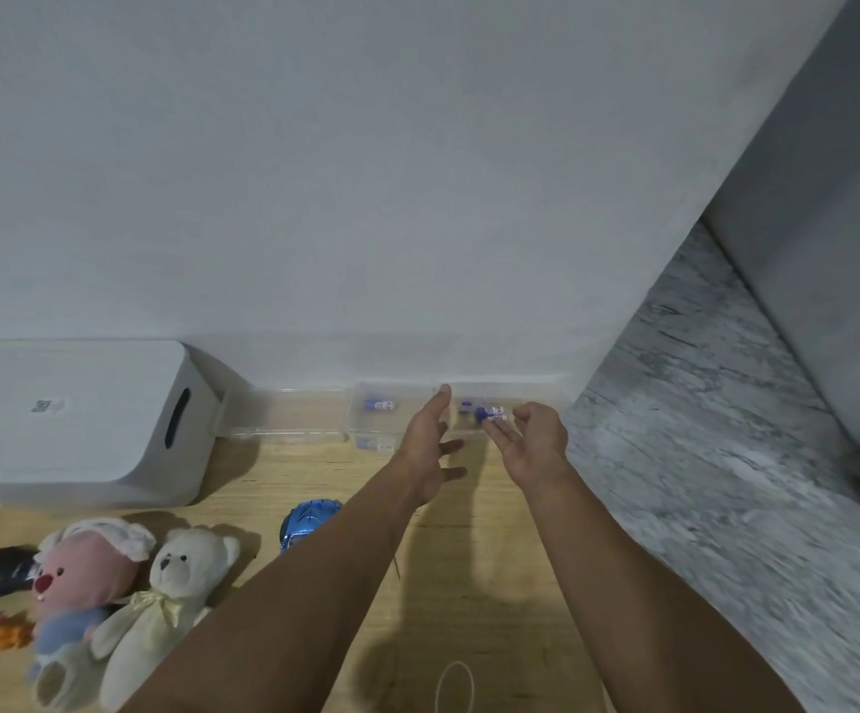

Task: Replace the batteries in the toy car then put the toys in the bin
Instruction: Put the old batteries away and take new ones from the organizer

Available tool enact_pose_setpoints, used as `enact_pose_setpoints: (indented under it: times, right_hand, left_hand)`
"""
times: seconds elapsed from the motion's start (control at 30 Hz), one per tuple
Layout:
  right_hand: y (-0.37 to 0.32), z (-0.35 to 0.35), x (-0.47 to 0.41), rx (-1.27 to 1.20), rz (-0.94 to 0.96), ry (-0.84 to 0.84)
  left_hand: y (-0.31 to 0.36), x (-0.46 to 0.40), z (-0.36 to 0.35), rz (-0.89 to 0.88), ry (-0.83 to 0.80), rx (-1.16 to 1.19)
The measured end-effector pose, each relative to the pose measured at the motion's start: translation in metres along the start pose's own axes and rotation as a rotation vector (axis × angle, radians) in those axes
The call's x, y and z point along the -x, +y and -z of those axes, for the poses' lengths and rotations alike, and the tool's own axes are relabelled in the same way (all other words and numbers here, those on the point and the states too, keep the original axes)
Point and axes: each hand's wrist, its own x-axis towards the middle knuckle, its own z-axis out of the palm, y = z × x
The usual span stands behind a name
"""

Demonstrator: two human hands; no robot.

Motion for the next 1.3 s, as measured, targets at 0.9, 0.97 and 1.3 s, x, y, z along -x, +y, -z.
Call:
enact_pose_setpoints:
  times: [0.9, 0.97, 1.3]
  right_hand:
    - [0.013, 0.072, -0.053, 1.667, 0.842, 0.161]
    - [0.012, 0.075, -0.055, 1.733, 0.887, 0.147]
    - [0.002, 0.074, -0.066, 1.741, 0.959, 0.098]
  left_hand:
    - [-0.014, -0.029, 0.007, -0.483, 0.075, -2.113]
    - [-0.014, -0.032, 0.007, -0.479, 0.074, -2.142]
    - [-0.014, -0.05, 0.003, -0.519, 0.143, -2.27]
